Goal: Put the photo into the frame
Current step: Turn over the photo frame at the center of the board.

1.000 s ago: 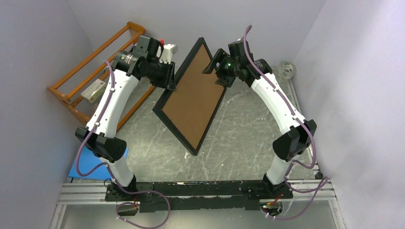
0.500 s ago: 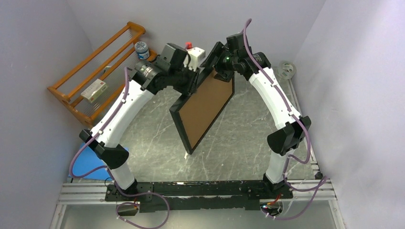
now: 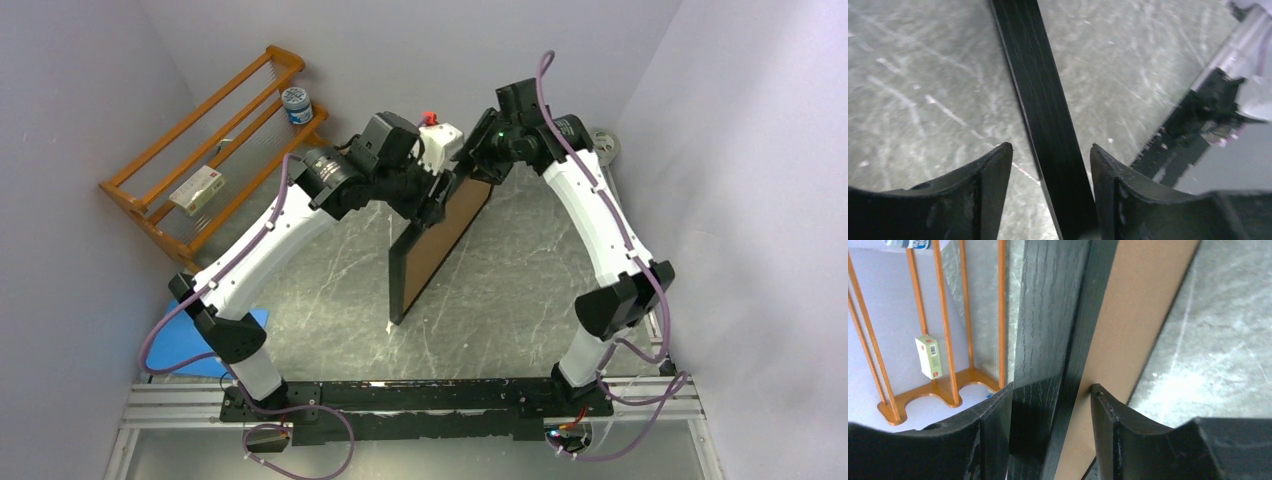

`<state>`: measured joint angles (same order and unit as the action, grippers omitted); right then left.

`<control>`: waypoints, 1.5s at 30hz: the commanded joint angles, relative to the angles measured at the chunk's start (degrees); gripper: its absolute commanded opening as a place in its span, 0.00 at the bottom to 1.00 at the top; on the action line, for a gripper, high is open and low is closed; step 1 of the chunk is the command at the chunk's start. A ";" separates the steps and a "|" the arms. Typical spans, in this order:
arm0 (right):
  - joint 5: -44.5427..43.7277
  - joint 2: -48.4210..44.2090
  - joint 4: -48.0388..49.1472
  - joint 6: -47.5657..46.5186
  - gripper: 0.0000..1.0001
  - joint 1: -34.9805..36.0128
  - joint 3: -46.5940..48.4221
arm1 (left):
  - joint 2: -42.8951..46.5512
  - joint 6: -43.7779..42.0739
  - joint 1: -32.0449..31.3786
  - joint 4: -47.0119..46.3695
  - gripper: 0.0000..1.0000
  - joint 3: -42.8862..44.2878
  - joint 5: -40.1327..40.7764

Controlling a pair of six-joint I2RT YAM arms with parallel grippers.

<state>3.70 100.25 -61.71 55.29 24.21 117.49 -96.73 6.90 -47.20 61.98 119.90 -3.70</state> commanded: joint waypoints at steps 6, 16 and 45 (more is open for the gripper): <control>7.78 -10.87 0.19 -2.36 0.51 -6.51 -10.25 | 7.59 -2.65 -0.29 -9.71 0.85 -6.02 -21.28; 18.71 -17.61 7.29 -13.94 0.42 -14.65 -20.60 | 7.18 2.10 4.31 -14.01 0.92 -8.08 -21.10; 29.99 -14.92 53.78 -23.18 0.88 -27.28 -59.97 | -21.78 11.31 31.78 -24.44 0.86 -27.96 -23.99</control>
<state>32.53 82.06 -17.91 33.93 -3.05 56.49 -116.92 17.76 -15.33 39.55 90.59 -28.32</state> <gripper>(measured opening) 0.874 0.863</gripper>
